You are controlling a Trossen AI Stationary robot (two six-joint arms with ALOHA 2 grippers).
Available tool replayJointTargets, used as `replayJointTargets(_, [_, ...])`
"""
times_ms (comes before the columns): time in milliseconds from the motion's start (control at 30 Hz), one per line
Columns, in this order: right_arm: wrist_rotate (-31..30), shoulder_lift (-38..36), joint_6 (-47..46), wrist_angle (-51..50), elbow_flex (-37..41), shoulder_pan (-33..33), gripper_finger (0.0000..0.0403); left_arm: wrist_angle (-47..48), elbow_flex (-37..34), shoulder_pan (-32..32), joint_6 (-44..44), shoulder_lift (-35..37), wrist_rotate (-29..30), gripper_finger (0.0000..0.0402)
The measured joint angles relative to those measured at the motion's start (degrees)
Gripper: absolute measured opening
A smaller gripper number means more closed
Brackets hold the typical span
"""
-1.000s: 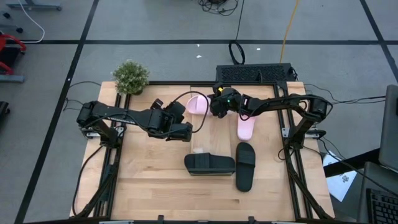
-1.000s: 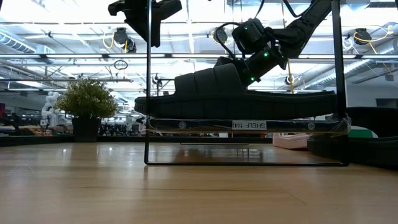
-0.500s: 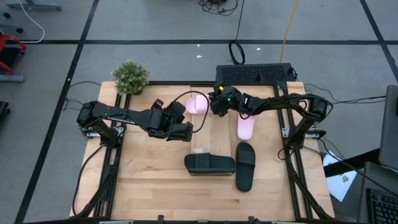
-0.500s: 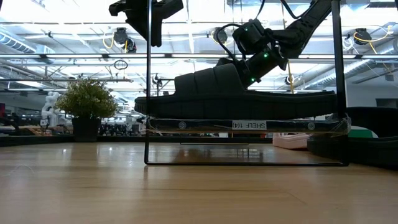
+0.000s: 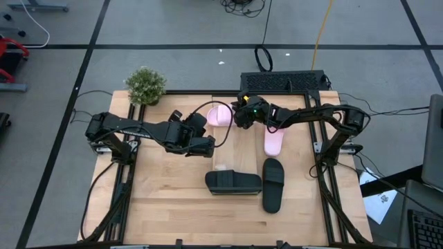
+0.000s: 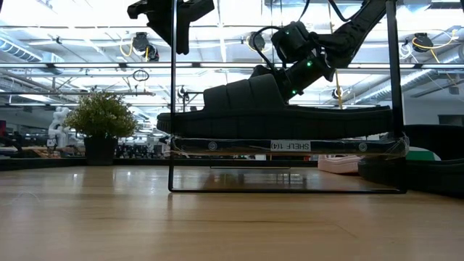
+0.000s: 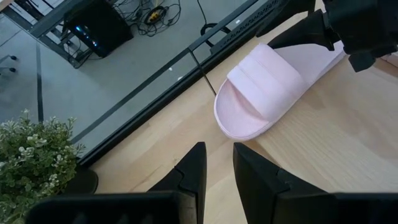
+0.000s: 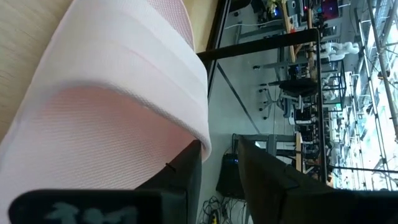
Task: Pick and place slides into the shelf
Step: Put the bottom pink slipper on the shelf, then put the pink slipper on the shelf
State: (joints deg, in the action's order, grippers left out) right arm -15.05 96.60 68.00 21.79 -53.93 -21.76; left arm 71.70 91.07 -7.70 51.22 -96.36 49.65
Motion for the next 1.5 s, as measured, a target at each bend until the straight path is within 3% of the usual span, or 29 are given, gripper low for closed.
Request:
replayJointTargets(600, [-3.18,-0.02,0.23,-2.27,-0.02,-1.13,0.0094,-1.81,-0.02,0.02,-1.46,0.00,0.04,0.0076])
replayJointTargets(1333, [-2.92,-0.02,0.23,-2.35,-0.02,1.04,0.0094,-1.85,-0.02,0.02,-1.55,0.00,0.44,0.0076])
replayJointTargets(1500, [-7.21,-0.02,0.40,-2.37,-0.02,1.27,0.0094,-1.84,-0.02,0.02,-1.53,0.00,0.44,0.0076])
